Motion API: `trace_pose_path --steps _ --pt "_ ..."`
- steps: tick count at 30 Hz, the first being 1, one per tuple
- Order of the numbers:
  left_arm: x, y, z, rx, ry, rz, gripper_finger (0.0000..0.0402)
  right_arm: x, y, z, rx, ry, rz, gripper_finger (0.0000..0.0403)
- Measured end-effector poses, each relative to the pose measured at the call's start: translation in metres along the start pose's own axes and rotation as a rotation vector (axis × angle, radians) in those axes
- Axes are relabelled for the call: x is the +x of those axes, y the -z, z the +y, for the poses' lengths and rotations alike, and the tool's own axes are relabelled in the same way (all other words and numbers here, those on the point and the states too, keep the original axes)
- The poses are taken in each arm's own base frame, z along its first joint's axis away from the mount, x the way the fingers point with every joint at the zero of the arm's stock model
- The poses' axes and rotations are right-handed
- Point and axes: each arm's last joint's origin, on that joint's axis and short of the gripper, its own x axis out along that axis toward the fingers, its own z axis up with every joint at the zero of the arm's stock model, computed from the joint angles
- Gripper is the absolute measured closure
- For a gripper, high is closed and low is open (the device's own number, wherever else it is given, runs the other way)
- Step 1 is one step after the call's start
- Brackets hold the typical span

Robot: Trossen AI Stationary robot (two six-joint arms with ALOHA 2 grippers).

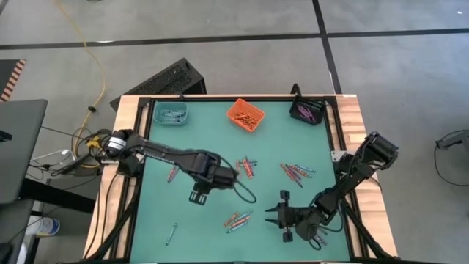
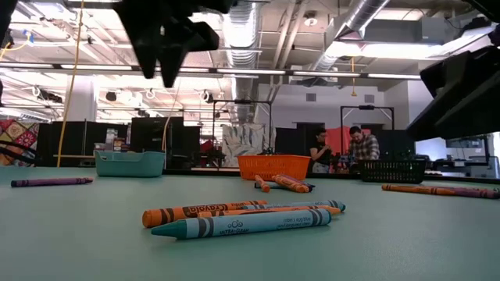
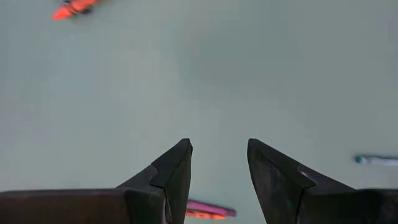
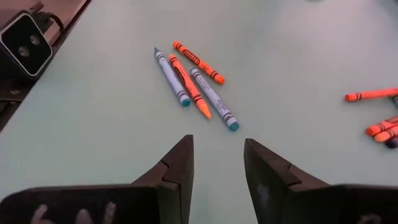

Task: Sort crayons
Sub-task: Put the blue crayon into the blue bin

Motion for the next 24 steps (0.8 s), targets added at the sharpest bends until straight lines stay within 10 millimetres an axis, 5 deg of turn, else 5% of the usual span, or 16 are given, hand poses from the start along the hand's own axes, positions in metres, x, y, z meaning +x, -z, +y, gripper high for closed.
trace_pose_path --steps 24 --pt "-0.010 0.029 -0.151 -0.191 -0.053 -0.022 0.0255 0.020 -0.026 -0.020 -0.195 0.016 -0.118 0.0270"
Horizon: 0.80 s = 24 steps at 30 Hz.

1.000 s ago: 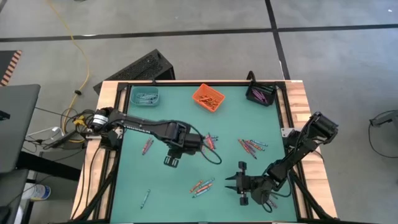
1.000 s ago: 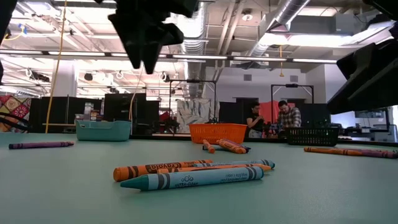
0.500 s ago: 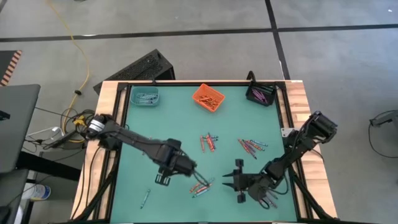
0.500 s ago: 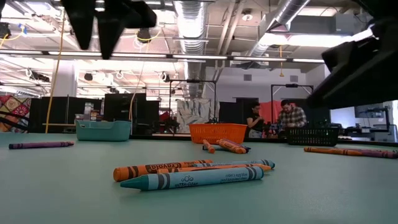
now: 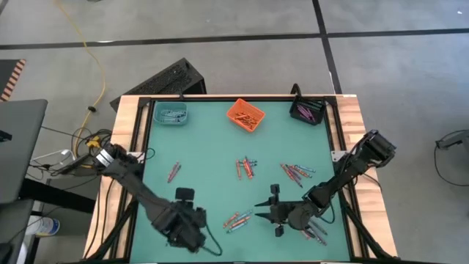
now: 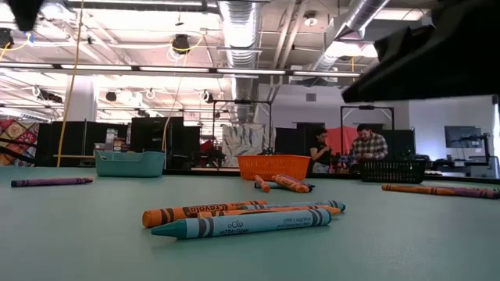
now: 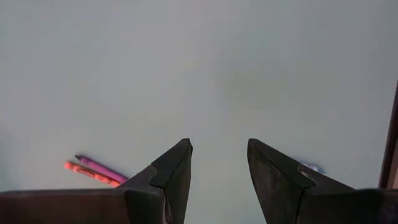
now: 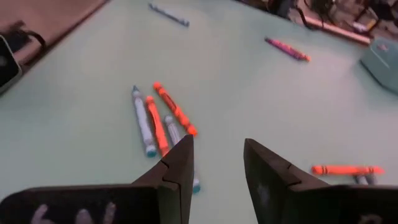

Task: Sort crayons
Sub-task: Put the blue crayon into the blue bin

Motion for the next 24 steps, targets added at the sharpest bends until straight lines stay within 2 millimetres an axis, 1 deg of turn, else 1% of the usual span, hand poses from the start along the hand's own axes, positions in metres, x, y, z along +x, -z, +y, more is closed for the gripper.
trace_pose_path --steps 8,14,18,24 --pt "-0.008 0.029 -0.038 -0.109 -0.049 -0.084 0.0255 0.007 -0.015 -0.009 -0.042 -0.041 -0.119 0.0270" --pt "-0.011 0.050 -0.062 -0.200 -0.057 -0.153 0.0255 0.006 -0.024 -0.009 -0.101 -0.047 -0.205 0.0270" --pt "-0.005 0.063 -0.075 -0.289 -0.052 -0.202 0.0255 0.006 -0.026 -0.009 -0.102 -0.060 -0.218 0.0270" --pt "0.017 0.077 -0.082 -0.540 -0.031 -0.192 0.0255 0.007 -0.025 -0.011 -0.098 -0.055 -0.208 0.0270"
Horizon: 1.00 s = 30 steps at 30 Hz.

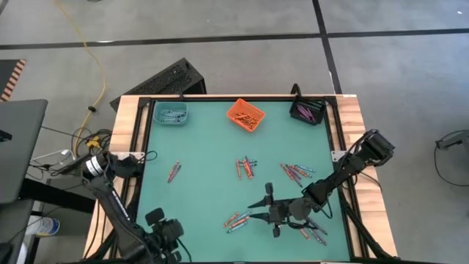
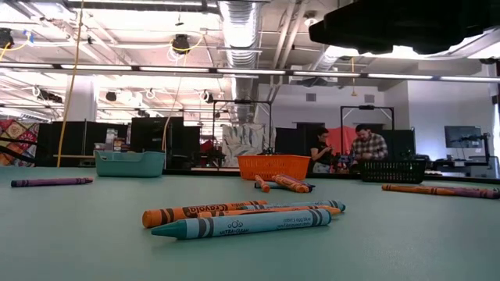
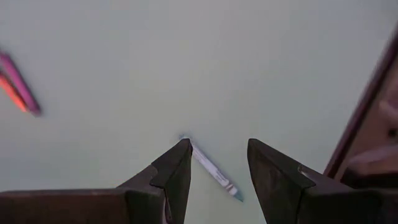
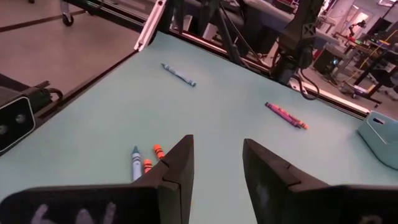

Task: Sort crayons
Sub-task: Put the blue crayon into the blue bin

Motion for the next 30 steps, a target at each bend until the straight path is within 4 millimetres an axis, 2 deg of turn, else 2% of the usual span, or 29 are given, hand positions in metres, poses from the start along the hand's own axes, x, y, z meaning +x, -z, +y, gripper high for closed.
trace_pose_path --steps 10,14,24,30 --pt "0.045 0.041 0.011 -0.349 -0.007 0.109 0.0255 0.000 0.000 0.000 -0.005 -0.001 0.002 0.0270" --pt "0.058 0.051 0.013 -0.426 0.017 0.110 0.0255 0.000 0.000 -0.001 -0.008 0.002 0.003 0.0270" --pt "0.075 0.051 0.023 -0.476 -0.002 0.100 0.0255 0.002 0.001 -0.004 -0.006 0.008 0.006 0.0270" --pt "0.078 0.045 0.024 -0.468 -0.007 0.101 0.0262 0.002 0.001 -0.003 -0.007 0.008 0.008 0.0270"
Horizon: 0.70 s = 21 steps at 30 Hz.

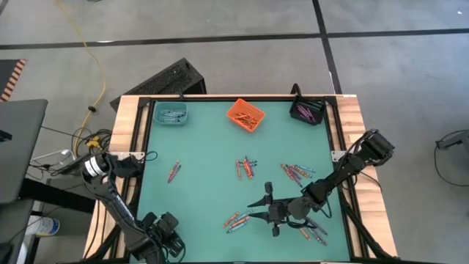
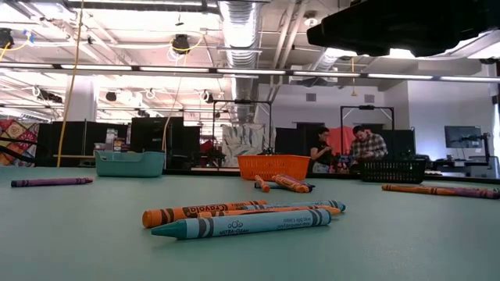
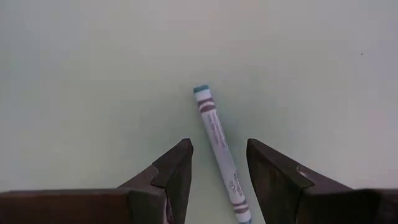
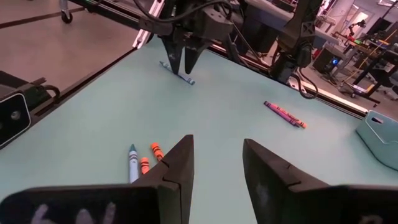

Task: Sort crayons
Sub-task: Put the blue crayon into the blue bin

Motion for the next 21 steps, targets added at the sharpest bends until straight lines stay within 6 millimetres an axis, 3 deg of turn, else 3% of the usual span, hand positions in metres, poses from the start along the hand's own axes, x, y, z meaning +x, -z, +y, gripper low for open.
trace_pose_path --steps 8,13,21 --pt "0.022 -0.001 -0.006 0.038 -0.067 0.044 0.0280 0.000 0.000 0.000 -0.002 0.000 0.003 0.0270" --pt "0.022 0.000 -0.008 0.039 -0.071 0.041 0.0285 0.000 0.000 0.000 -0.002 -0.001 0.003 0.0270" --pt "0.019 0.000 -0.014 0.042 -0.045 0.012 0.0358 0.000 0.000 0.000 -0.001 -0.001 0.003 0.0270"
